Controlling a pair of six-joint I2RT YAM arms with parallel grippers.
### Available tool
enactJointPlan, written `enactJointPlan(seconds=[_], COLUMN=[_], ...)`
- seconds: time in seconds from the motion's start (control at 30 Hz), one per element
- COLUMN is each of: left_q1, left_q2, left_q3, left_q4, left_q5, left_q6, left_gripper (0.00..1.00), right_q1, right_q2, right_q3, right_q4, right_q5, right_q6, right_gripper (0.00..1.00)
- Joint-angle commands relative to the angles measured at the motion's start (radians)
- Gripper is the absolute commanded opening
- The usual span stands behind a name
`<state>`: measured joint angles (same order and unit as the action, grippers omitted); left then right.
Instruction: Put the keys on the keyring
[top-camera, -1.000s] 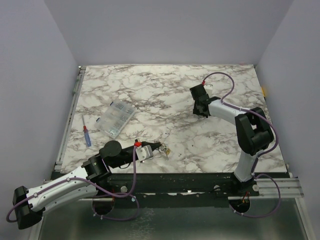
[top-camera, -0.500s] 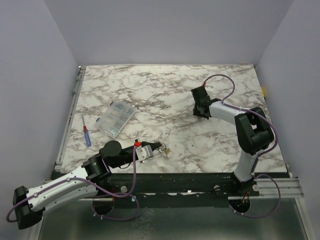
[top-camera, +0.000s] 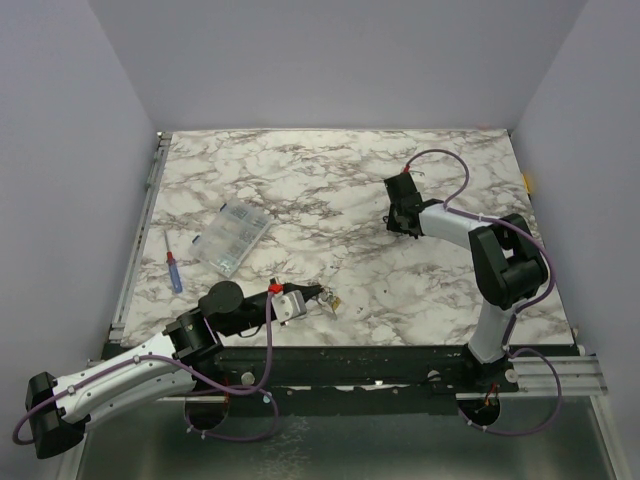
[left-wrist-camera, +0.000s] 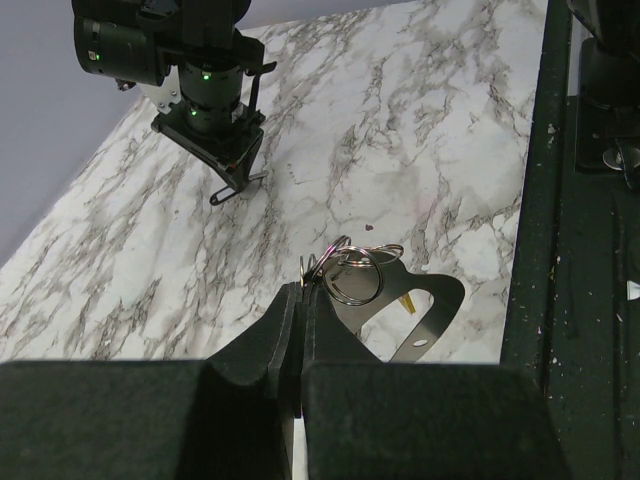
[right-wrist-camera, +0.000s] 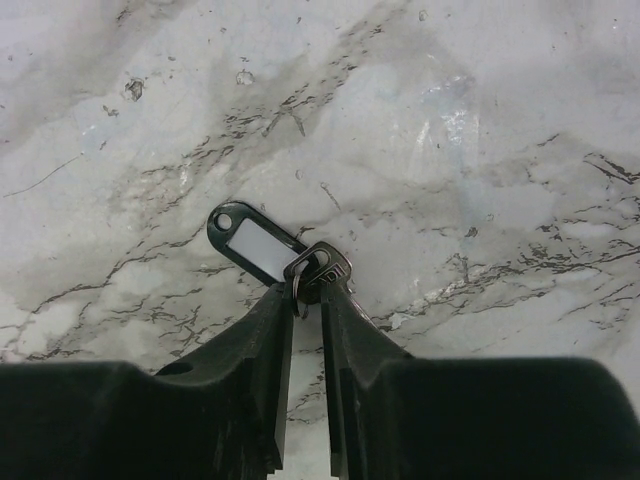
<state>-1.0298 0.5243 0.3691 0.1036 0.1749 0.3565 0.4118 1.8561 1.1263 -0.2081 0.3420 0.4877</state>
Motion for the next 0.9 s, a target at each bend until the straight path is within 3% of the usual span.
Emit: enactJointPlan(seconds=[0.0, 0.27, 0.5, 0.87], left_q1=[-0.004, -0.004, -0.004, -0.004], left_q2=[-0.007, -0.007, -0.007, -0.01], left_q3=[-0.004, -0.004, -0.003, -0.004], left_q4=[0.027, 0.028, 0.027, 0.025], left_q5=[0.01, 0.012, 0.012, 0.014], left_q6=[0.007, 0.008, 0.007, 0.008], left_gripper=[0.0, 0.0, 0.0, 0.0], right_q1=[-0.004, -0.004, -0.005, -0.004], right_q2=[0.025, 0.027, 0.037, 0.069], right_q3=[0.015, 0.043, 0.069, 0.079], right_q4=[0.007, -0.025, -0.047, -0.063], right_q5=[-0.01, 0.006, 0.022, 0.043], right_q6=[-0.02, -0.054, -0.065, -0.067], right_gripper=[0.24, 0.17, 0.24, 0.24])
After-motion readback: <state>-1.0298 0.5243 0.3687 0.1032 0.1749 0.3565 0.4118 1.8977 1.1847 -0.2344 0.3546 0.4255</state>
